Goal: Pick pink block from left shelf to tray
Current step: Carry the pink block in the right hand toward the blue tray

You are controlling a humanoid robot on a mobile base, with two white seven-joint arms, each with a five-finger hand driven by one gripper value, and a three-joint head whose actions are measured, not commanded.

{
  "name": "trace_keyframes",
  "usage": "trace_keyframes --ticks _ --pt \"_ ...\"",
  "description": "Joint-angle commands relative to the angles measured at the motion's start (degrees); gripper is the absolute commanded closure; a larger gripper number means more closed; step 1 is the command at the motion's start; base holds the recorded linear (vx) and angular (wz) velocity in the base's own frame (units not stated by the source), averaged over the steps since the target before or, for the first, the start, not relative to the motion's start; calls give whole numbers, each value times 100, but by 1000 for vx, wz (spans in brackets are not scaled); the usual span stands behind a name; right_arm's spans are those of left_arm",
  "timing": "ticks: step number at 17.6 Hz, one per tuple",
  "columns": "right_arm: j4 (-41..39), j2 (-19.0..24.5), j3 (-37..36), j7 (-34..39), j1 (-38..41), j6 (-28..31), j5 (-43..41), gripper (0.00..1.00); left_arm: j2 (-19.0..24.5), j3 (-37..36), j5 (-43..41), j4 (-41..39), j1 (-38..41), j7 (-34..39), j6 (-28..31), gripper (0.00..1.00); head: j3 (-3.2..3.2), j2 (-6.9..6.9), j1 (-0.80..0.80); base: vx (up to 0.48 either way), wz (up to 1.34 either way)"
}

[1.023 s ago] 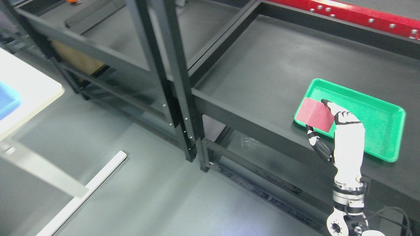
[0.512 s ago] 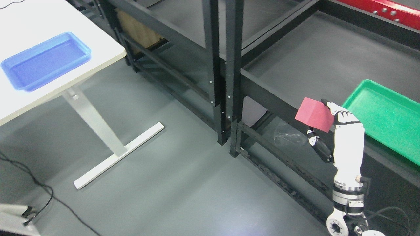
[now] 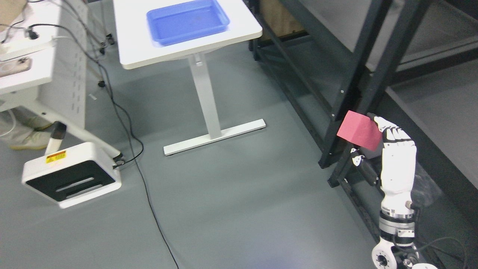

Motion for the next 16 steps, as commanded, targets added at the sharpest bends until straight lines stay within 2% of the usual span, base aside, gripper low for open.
trace_keyframes --ticks 1,8,16 --pt "-14 49 -19 -20 10 1 -9 95 100 0 0 -100 -168 4 -3 0 0 0 0 -33 815" --pt "-14 76 -11 -64 37 -7 -9 94 100 0 0 -100 -168 4 -3 0 0 0 0 25 616" --pt "-14 85 -19 -64 45 -7 0 94 100 0 0 -100 -168 4 -3 0 0 0 0 74 191"
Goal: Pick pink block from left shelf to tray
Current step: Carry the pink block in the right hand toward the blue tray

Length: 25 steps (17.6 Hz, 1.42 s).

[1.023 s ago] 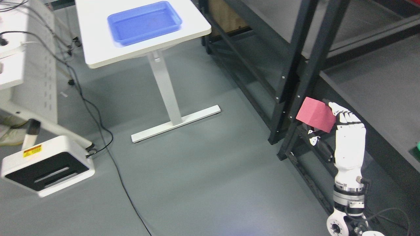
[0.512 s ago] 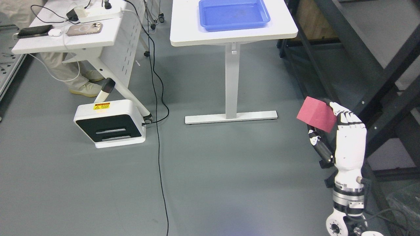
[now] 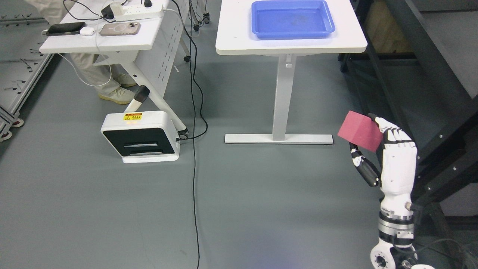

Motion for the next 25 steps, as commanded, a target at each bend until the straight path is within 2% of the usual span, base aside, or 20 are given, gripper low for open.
trace_keyframes --ticks 1,21,25 --pt "-2 42 -9 -3 0 -3 2 94 100 0 0 -100 -167 4 -3 0 0 0 0 106 151" --pt "6 60 44 -3 -17 -12 2 94 100 0 0 -100 -176 4 -3 0 0 0 0 234 -10" --pt "6 51 70 295 -35 -12 11 92 100 0 0 -100 -167 4 -3 0 0 1 0 265 -45"
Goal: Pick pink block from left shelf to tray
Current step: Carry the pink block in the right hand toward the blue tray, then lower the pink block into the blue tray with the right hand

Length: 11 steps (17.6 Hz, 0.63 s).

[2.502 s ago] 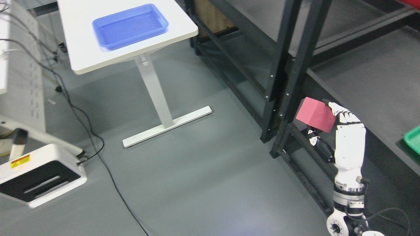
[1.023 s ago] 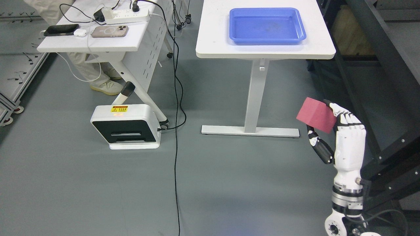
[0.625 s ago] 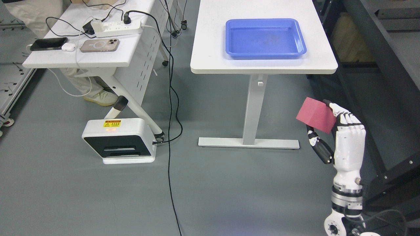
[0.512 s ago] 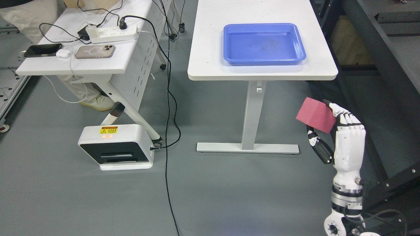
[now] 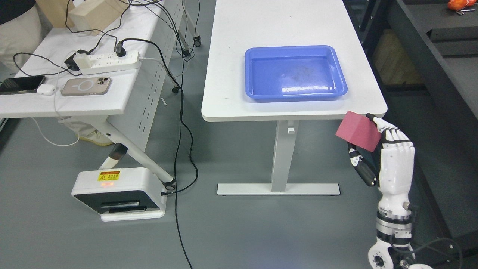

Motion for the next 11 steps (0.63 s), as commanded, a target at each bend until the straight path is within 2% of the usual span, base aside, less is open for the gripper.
trace_keyframes --ticks 1,6,11 --pt "4 -3 71 456 -11 -6 6 91 100 0 0 -100 -167 4 -3 0 0 0 0 250 0" --pt "4 -3 256 1159 -11 -6 24 87 100 0 0 -100 -167 4 -3 0 0 0 0 272 1" --pt "4 6 256 1257 -11 3 15 86 100 0 0 -100 -167 4 -3 0 0 1 0 281 8"
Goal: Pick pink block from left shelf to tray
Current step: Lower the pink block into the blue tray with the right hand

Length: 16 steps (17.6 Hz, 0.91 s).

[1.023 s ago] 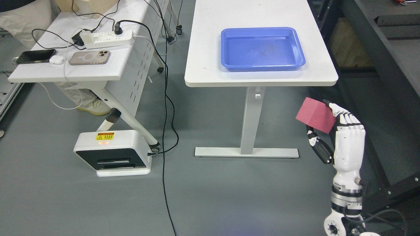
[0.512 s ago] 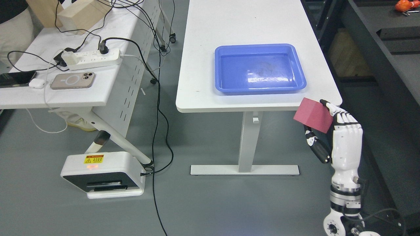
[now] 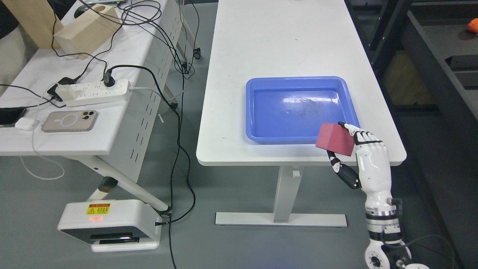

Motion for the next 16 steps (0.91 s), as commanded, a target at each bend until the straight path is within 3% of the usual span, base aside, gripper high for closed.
trace_keyframes --ticks 1,13,16 --pt "-1 15 107 60 -1 15 -4 85 100 0 0 -100 -167 4 -3 0 0 0 0 274 22" --pt "-1 24 99 948 175 15 -3 77 100 0 0 -100 -176 4 -3 0 0 0 0 208 1" --pt "-1 42 37 948 210 15 -108 65 100 0 0 -100 -167 4 -3 0 0 0 0 120 0"
